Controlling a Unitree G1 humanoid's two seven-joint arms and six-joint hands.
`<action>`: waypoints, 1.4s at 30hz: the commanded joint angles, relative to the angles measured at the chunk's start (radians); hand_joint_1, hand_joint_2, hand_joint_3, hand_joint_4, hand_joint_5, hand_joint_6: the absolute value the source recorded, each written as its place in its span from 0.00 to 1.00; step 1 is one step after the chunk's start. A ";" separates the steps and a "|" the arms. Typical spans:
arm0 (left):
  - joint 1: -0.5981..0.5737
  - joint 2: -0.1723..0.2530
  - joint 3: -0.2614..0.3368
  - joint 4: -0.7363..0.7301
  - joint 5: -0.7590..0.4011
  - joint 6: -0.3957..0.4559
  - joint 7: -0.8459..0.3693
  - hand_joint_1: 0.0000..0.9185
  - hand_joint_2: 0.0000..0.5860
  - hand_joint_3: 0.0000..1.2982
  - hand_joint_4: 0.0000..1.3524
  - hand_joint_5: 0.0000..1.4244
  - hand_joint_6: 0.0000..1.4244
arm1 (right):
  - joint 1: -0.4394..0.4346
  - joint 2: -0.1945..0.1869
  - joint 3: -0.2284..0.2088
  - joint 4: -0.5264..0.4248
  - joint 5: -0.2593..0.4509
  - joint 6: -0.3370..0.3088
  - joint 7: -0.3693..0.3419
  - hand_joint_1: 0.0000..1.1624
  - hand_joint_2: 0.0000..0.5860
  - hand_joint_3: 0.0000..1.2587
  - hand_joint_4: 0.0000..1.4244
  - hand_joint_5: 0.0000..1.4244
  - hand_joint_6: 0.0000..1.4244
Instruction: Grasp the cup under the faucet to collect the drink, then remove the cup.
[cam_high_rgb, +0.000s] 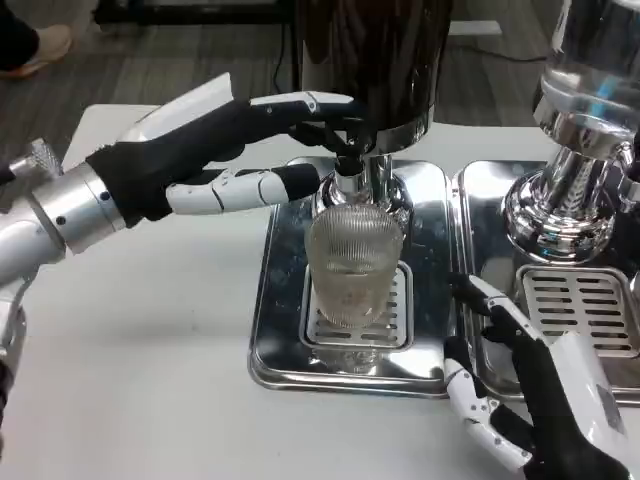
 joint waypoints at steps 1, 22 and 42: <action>0.002 0.015 0.000 -0.024 -0.006 -0.034 -0.024 0.03 0.18 0.17 0.15 0.19 0.18 | -0.009 0.001 -0.003 0.018 0.011 -0.018 -0.005 0.42 0.83 0.17 0.15 0.14 0.21; 0.027 0.043 -0.008 -0.086 -0.032 -0.079 -0.053 0.03 0.17 0.18 0.15 0.19 0.18 | -0.051 0.016 -0.043 0.020 0.075 0.006 0.032 0.42 0.80 0.15 0.14 0.14 0.21; 0.058 0.054 -0.018 -0.123 -0.074 -0.033 -0.114 0.03 0.17 0.18 0.15 0.19 0.18 | -0.085 0.032 -0.068 0.010 0.120 0.044 0.076 0.41 0.75 0.12 0.11 0.11 0.19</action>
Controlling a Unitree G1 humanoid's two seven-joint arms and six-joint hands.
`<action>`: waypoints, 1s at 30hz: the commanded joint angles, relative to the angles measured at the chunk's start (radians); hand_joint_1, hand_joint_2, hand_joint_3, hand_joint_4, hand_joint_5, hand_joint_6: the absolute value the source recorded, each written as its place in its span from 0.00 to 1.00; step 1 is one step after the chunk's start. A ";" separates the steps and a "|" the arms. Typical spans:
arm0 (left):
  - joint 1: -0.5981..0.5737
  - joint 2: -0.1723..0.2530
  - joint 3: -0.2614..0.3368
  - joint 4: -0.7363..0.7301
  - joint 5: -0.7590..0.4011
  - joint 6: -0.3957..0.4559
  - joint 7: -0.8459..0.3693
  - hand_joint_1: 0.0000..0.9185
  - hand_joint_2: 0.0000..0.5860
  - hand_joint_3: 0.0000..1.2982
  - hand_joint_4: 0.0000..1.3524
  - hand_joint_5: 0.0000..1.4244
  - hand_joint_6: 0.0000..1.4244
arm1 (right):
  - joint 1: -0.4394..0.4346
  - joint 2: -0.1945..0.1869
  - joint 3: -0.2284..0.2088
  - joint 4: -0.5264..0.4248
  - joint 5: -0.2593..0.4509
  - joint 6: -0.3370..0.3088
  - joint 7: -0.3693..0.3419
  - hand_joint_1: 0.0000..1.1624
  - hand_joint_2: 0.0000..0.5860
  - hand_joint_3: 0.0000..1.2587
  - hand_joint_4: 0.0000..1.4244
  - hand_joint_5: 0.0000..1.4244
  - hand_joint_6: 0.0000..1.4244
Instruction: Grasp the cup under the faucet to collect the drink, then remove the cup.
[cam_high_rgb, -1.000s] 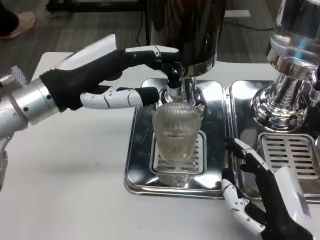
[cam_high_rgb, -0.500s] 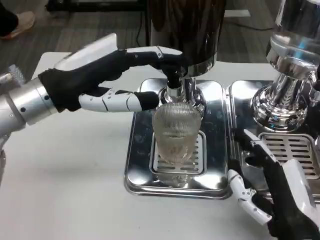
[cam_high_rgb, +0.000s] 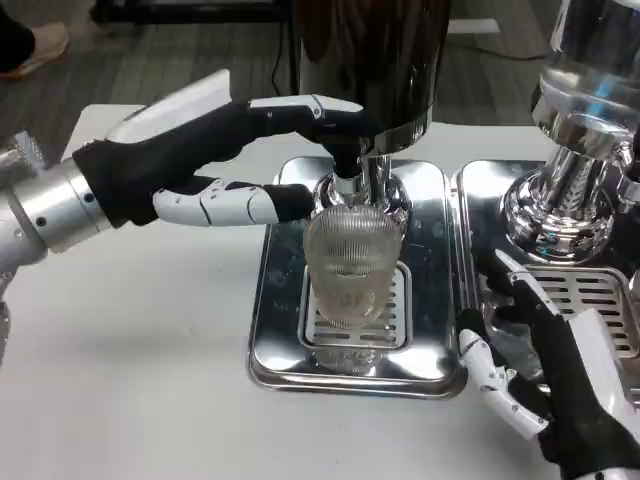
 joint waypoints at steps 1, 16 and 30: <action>0.028 0.013 -0.016 -0.025 -0.003 0.001 -0.044 0.03 0.17 0.18 0.15 0.19 0.18 | -0.017 0.013 -0.007 -0.021 0.023 0.023 0.016 0.40 0.73 0.12 0.11 0.11 0.19; 0.053 0.022 -0.039 -0.044 0.007 0.007 -0.055 0.03 0.17 0.18 0.16 0.20 0.18 | -0.065 0.021 0.002 -0.029 0.074 0.060 0.091 0.35 0.51 0.04 0.04 0.07 0.16; 0.059 0.028 -0.041 -0.044 0.005 0.008 -0.051 0.03 0.17 0.18 0.16 0.20 0.18 | -0.143 0.026 0.007 0.009 0.149 0.082 0.191 0.39 0.38 0.00 0.00 0.02 0.14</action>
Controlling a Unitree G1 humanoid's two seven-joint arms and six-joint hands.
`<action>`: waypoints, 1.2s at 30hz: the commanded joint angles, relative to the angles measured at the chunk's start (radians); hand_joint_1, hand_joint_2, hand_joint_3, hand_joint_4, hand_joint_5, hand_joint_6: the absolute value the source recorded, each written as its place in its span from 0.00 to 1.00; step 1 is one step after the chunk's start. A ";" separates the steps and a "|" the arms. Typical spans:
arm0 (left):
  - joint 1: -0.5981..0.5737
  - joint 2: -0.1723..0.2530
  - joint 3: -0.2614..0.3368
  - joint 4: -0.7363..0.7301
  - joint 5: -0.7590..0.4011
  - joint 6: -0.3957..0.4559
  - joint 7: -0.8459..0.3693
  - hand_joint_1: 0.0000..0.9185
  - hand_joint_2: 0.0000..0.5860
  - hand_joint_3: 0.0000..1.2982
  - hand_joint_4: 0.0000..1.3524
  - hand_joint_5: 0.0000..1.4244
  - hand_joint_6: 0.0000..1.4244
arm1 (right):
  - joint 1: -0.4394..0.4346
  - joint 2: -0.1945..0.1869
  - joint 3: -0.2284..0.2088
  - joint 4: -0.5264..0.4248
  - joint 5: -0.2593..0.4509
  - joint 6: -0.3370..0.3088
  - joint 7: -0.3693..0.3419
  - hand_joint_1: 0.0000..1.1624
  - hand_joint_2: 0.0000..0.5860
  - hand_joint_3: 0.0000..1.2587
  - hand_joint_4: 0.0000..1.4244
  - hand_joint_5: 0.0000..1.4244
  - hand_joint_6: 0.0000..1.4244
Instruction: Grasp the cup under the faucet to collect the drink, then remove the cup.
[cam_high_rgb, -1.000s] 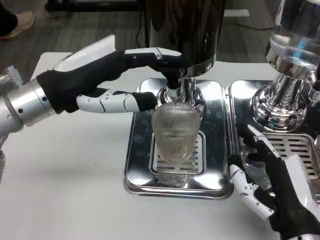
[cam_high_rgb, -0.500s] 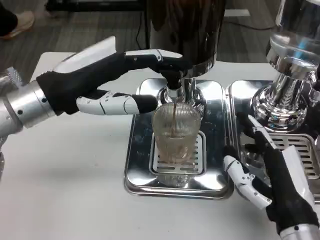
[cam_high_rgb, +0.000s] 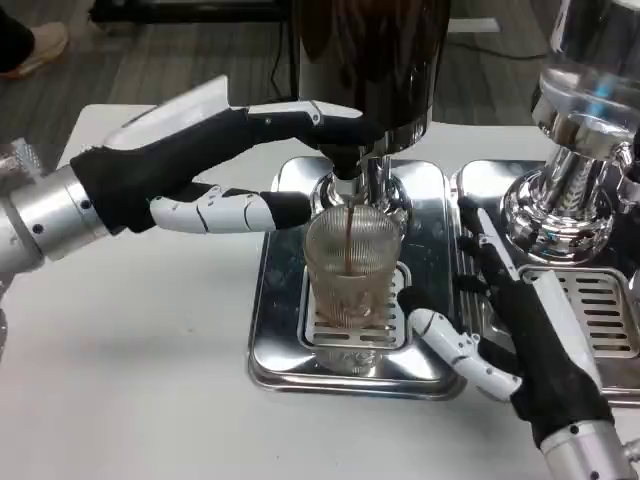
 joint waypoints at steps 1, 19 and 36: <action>0.030 0.015 -0.027 -0.005 0.034 -0.006 -0.042 0.03 0.17 0.18 0.16 0.20 0.18 | -0.030 0.001 0.000 0.026 0.026 0.009 0.020 0.39 0.37 0.00 0.00 0.02 0.14; 0.042 0.016 -0.029 -0.017 0.032 0.000 -0.039 0.03 0.19 0.18 0.16 0.20 0.18 | -0.139 0.030 0.045 0.110 0.058 0.037 0.071 0.41 0.33 0.00 0.00 0.00 0.09; 0.054 0.025 -0.027 -0.040 0.034 0.013 -0.034 0.04 0.21 0.18 0.17 0.20 0.18 | -0.210 0.055 0.054 0.211 0.057 0.059 0.068 0.43 0.32 0.00 0.00 0.00 0.08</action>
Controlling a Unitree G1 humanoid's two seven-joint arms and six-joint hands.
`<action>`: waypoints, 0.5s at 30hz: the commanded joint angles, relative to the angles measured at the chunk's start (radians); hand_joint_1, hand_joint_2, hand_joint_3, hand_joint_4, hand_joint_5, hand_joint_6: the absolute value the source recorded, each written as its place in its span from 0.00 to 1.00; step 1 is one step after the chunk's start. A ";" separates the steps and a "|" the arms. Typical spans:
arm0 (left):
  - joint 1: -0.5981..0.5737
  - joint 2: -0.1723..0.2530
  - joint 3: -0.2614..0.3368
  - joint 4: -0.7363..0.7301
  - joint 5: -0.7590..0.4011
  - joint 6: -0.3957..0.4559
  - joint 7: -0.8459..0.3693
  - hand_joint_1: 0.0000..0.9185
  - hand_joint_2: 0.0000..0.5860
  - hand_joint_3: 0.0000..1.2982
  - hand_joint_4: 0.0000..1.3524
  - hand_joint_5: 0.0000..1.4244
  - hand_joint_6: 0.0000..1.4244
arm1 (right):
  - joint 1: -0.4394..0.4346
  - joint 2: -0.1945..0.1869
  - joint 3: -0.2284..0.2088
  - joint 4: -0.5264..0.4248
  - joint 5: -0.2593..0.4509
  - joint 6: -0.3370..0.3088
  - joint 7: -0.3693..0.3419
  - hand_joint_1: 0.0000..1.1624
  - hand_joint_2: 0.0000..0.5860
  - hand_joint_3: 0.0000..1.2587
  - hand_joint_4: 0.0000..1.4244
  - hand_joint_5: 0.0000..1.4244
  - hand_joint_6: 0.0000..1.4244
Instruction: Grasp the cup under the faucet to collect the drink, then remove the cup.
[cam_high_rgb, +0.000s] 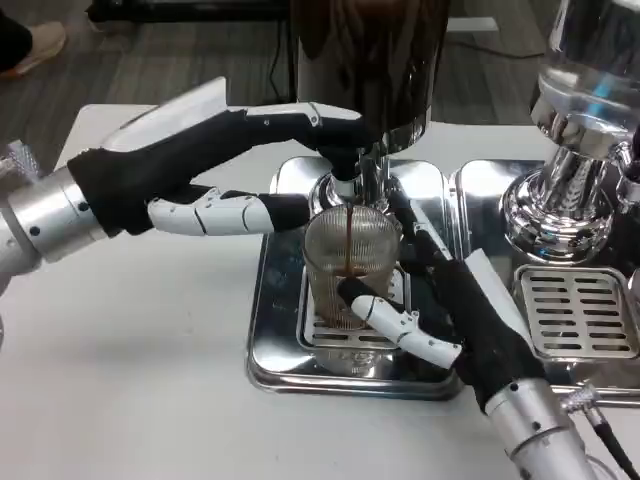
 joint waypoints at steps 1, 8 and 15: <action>0.040 0.016 -0.027 -0.011 0.036 -0.001 -0.039 0.04 0.21 0.18 0.17 0.20 0.18 | -0.024 0.009 0.001 0.036 0.012 0.003 -0.001 0.43 0.32 0.00 0.00 0.00 0.08; 0.048 0.023 -0.028 -0.021 0.037 0.005 -0.034 0.03 0.24 0.19 0.18 0.20 0.18 | -0.055 0.019 -0.004 0.088 0.036 -0.011 0.004 0.44 0.32 0.00 0.00 0.00 0.08; 0.055 0.031 -0.023 -0.032 0.036 0.013 -0.031 0.03 0.24 0.20 0.18 0.20 0.18 | -0.075 0.021 -0.002 0.115 0.039 -0.008 -0.007 0.44 0.32 0.00 0.00 0.00 0.09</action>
